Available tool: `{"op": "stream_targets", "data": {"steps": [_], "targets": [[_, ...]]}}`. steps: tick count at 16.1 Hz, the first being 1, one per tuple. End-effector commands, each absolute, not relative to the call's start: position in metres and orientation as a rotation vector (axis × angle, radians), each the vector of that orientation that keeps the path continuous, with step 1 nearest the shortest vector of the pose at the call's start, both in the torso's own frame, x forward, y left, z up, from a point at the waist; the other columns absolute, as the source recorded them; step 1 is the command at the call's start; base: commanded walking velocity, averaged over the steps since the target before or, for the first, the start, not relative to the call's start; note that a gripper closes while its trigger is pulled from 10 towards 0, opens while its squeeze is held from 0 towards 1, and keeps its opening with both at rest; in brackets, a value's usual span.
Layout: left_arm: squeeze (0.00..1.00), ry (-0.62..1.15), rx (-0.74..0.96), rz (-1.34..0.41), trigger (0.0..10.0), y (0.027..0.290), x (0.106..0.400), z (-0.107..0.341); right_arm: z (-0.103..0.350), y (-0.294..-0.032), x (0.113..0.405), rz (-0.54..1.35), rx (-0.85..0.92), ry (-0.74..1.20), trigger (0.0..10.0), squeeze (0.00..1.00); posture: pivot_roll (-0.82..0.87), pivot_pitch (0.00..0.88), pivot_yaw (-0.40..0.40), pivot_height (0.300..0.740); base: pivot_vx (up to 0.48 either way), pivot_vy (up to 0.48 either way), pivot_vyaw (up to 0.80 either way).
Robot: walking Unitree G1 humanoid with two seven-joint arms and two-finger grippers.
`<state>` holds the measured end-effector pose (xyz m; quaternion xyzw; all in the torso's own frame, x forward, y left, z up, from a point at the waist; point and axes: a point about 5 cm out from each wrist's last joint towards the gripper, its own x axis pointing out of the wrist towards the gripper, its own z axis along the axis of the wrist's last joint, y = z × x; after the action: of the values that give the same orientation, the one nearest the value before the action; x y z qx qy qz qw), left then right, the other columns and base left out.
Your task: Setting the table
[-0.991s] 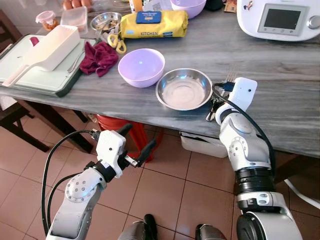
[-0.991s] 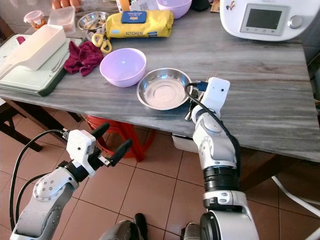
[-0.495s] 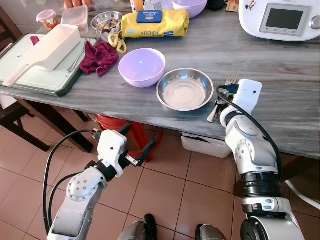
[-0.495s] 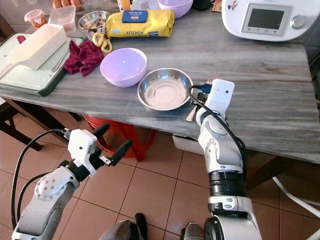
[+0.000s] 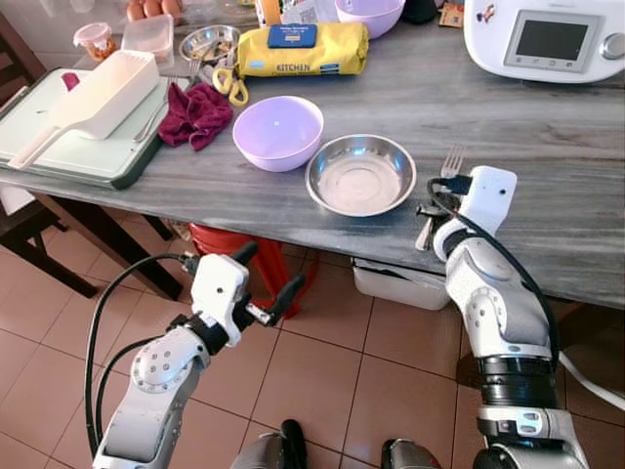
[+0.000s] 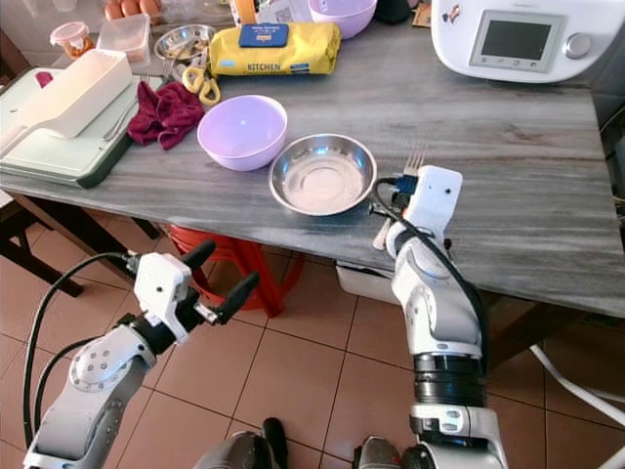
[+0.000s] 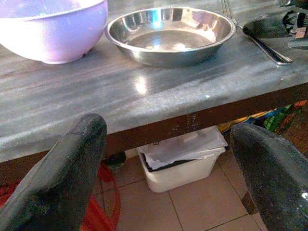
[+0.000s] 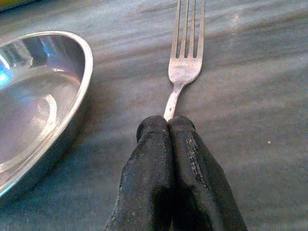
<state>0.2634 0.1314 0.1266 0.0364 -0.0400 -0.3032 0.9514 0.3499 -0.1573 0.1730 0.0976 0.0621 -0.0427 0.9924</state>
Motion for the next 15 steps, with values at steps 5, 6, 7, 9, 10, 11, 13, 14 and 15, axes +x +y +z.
{"op": "stream_targets", "data": {"steps": [5,6,7,9,10,11,13,14,15], "targets": [[0.00,-0.057,0.090,-0.605,10.0,0.135,0.262,0.122,0.128,-0.163,0.336,-0.097,0.160,0.324,7.3,0.00,-0.11,0.245,0.128,0.740,0.000,0.000,0.00],[0.00,-0.057,0.090,-0.605,10.0,0.134,0.262,0.122,0.129,-0.164,0.336,-0.095,0.149,0.316,10.0,0.00,-0.11,0.245,0.128,0.740,0.000,0.000,0.00],[0.00,-0.059,0.087,-0.605,10.0,0.134,0.262,0.122,0.133,-0.165,0.336,-0.099,0.126,0.284,10.0,0.00,-0.11,0.245,0.128,0.740,0.000,0.000,0.00],[0.00,-0.070,0.081,-0.601,10.0,0.134,0.263,0.124,0.145,-0.166,0.337,-0.105,0.077,0.189,10.0,1.00,-0.11,0.244,0.129,0.740,0.000,0.000,0.00],[0.00,-0.075,0.078,-0.599,10.0,0.134,0.263,0.125,0.148,-0.165,0.337,-0.100,0.068,0.173,10.0,1.00,-0.11,0.244,0.129,0.740,0.000,0.000,0.00],[0.00,-0.083,0.073,-0.596,10.0,0.133,0.264,0.126,0.154,-0.164,0.337,-0.102,0.044,0.121,10.0,1.00,-0.10,0.243,0.130,0.740,0.000,0.000,0.00],[0.00,-0.093,0.067,-0.592,10.0,0.133,0.265,0.128,0.160,-0.162,0.337,-0.090,0.018,0.076,10.0,1.00,-0.10,0.240,0.129,0.740,0.000,0.000,0.00],[0.00,-0.094,0.068,-0.591,10.0,0.133,0.265,0.128,0.162,-0.162,0.337,-0.091,0.008,0.062,10.0,1.00,-0.10,0.239,0.131,0.740,0.000,0.000,0.00],[0.00,-0.097,0.067,-0.586,10.0,0.132,0.266,0.128,0.172,-0.158,0.335,-0.074,-0.011,-0.023,10.0,1.00,-0.11,0.234,0.128,0.740,0.000,0.000,0.00]]}}
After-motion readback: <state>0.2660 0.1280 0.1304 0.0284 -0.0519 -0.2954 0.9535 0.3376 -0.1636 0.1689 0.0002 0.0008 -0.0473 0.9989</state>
